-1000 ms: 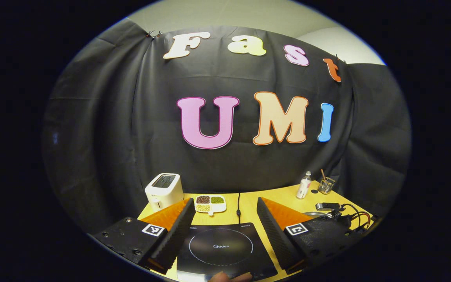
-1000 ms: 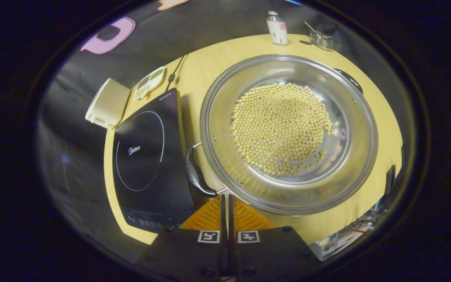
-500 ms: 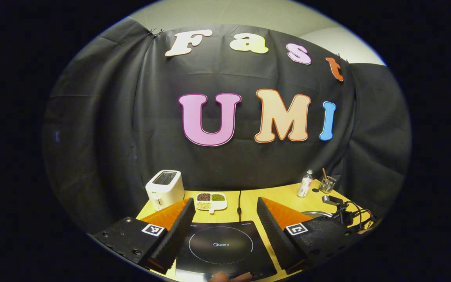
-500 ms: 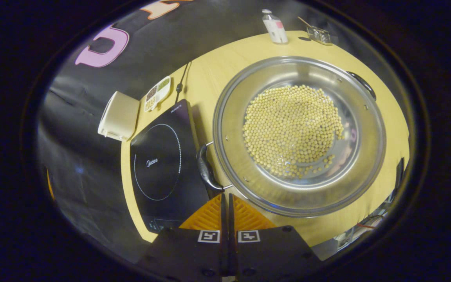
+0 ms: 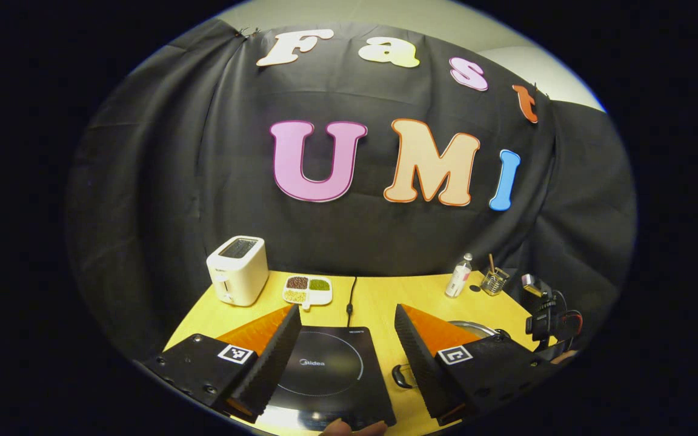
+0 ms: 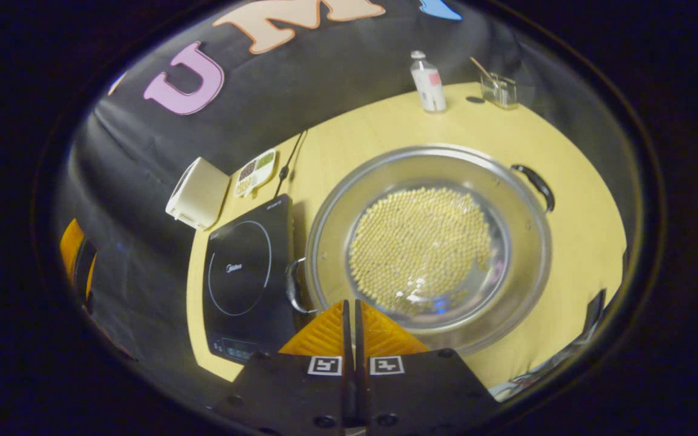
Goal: First push the handle of the pot to place it horizontally, then grasp the pot with both hands and set it on the induction cooktop.
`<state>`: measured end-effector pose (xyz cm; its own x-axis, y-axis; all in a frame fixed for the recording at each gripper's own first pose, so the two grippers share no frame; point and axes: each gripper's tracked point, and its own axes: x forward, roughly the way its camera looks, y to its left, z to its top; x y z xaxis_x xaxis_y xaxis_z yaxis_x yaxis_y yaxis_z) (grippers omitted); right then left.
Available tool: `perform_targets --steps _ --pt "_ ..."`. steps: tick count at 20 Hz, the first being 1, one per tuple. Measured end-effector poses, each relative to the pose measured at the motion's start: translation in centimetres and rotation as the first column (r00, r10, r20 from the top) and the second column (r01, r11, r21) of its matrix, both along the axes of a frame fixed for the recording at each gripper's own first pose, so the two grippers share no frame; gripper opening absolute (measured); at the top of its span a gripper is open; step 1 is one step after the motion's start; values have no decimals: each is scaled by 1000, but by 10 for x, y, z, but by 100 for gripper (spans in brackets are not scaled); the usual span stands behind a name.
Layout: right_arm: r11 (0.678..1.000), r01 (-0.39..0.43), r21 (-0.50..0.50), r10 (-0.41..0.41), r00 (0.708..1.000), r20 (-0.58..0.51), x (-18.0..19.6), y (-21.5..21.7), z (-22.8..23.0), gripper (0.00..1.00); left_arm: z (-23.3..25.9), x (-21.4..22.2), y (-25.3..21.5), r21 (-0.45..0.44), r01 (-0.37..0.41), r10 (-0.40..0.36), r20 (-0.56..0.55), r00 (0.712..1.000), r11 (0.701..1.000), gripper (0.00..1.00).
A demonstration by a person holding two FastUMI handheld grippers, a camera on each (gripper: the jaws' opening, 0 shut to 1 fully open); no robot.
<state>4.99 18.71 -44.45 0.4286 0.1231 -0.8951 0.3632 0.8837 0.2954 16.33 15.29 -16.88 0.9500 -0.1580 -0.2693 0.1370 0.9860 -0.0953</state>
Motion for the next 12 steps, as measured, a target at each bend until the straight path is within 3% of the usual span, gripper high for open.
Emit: perform_targets --steps 2,3,4,5,6,7,8,11,12 --pt "999 -29 -24 31 997 66 6 -14 10 0 -4 -1 -13 9 -6 6 -18 1000 1000 95" --pt "998 -47 -47 51 996 78 6 -27 13 11 -5 -1 -19 20 -9 9 -19 1000 1000 95" --pt "995 -69 -71 75 994 84 6 -38 14 2 -5 -1 -25 29 -14 15 -21 1000 999 94" --pt "992 -94 -84 102 990 93 7 -47 15 3 -7 0 -32 31 -19 19 -25 1000 999 95" --pt "988 -113 -108 125 987 102 9 -58 16 9 -10 0 -41 30 -22 23 -34 999 999 95" --pt "982 -134 -132 150 982 117 9 -70 17 23 -17 -1 -48 29 -22 24 -56 998 999 95" --pt "977 -153 -150 174 976 133 11 -80 19 22 -22 -2 -56 31 -24 26 -74 997 999 94" --pt "955 -221 -195 250 959 135 11 -103 16 53 -35 1 -76 28 -37 39 -107 993 999 95" --pt "948 -235 -215 268 954 137 13 -113 14 52 -39 2 -82 31 -41 44 -115 992 999 95"
